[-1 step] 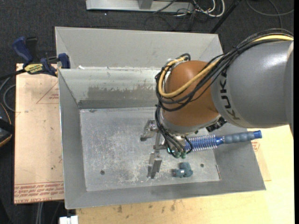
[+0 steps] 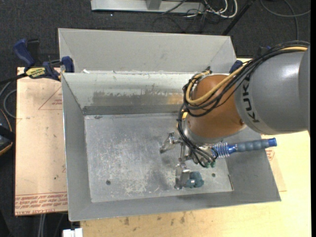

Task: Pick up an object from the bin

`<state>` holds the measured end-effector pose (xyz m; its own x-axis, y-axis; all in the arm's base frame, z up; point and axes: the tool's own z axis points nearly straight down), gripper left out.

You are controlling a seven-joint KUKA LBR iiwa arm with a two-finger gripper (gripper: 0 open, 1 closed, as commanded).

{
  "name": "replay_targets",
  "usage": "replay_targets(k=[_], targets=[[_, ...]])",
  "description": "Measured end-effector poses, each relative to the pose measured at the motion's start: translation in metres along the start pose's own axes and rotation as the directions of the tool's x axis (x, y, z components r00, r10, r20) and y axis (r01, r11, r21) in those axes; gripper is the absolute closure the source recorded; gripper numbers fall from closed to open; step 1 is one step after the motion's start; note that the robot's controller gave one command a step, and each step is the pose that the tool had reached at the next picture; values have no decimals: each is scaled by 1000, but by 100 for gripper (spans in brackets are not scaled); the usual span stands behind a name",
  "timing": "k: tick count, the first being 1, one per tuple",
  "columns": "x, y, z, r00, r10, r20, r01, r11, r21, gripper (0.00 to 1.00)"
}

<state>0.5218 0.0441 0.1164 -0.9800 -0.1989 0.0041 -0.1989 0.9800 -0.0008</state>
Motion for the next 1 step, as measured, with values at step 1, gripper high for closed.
replay_targets(k=[1], targets=[[40, -31, -2, 978, 207, 0, -207, 978, -1, 0]])
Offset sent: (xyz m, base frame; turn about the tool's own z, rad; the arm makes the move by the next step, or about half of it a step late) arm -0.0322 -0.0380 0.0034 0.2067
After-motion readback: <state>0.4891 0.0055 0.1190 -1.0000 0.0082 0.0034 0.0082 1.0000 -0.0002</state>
